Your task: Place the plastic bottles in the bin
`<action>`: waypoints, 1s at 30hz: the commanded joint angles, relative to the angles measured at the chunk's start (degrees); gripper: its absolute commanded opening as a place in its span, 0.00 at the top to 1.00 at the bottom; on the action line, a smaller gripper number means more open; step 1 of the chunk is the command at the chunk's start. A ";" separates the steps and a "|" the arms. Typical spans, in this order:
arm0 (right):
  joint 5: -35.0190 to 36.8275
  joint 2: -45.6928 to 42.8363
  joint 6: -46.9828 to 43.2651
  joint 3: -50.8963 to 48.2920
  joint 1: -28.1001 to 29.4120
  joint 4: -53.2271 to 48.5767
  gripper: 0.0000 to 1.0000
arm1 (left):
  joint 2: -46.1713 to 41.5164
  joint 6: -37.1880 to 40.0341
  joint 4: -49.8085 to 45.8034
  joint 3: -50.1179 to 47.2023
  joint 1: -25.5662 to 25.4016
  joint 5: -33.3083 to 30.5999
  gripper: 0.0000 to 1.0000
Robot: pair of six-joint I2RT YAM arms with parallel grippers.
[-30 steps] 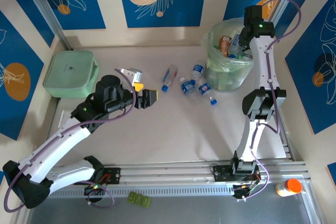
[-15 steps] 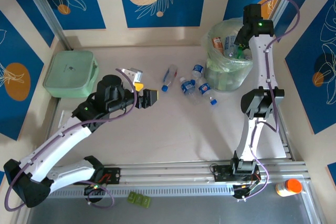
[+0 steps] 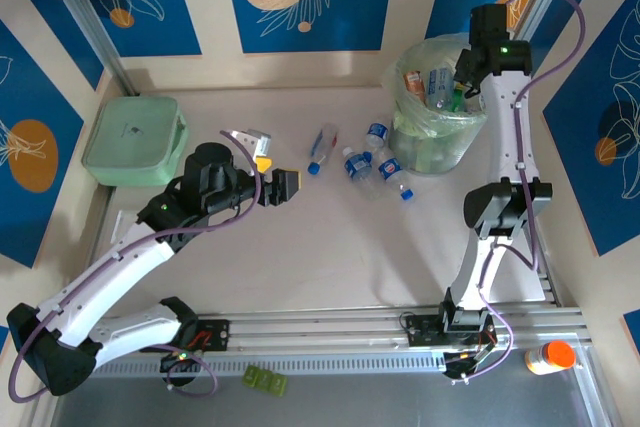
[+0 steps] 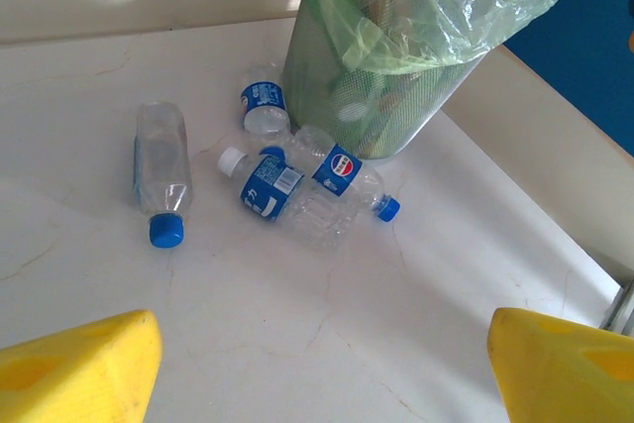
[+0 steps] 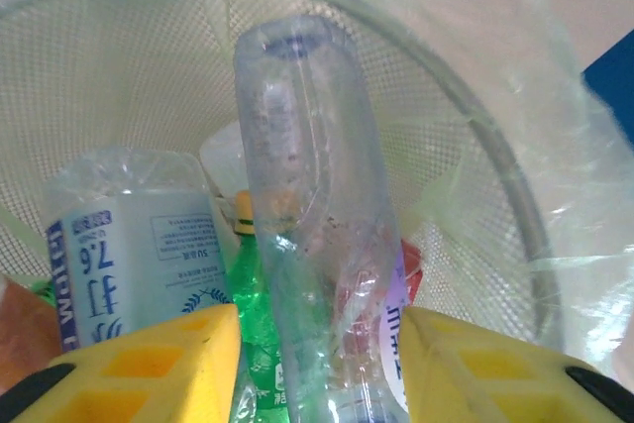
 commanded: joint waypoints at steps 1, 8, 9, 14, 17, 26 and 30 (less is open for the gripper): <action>-2.35 0.74 0.30 -2.11 -1.65 0.81 0.57 | -0.93 1.33 0.38 0.12 -0.59 -1.21 0.15; -3.33 3.30 -0.27 -2.53 -2.33 -0.51 0.59 | -0.78 1.47 0.69 -0.05 -0.50 -1.26 0.15; -3.46 3.06 -0.23 -2.77 -2.33 -0.50 0.60 | -0.68 1.50 0.76 -0.05 -0.50 -1.21 0.15; -2.07 -0.86 -1.00 -4.11 0.24 1.06 0.59 | -0.25 1.47 0.91 -0.14 -0.41 -1.12 0.15; -0.94 -5.26 -1.48 -6.62 3.23 2.71 0.58 | -0.14 1.56 0.86 -0.14 -0.19 -1.08 0.15; -3.79 -24.05 -3.22 -27.59 16.27 12.48 0.55 | 1.96 0.13 -2.71 1.88 -0.02 -3.53 0.16; -12.11 -35.99 -2.87 -44.48 23.17 21.00 0.48 | 6.06 -0.67 -9.18 6.83 -0.10 -5.52 0.17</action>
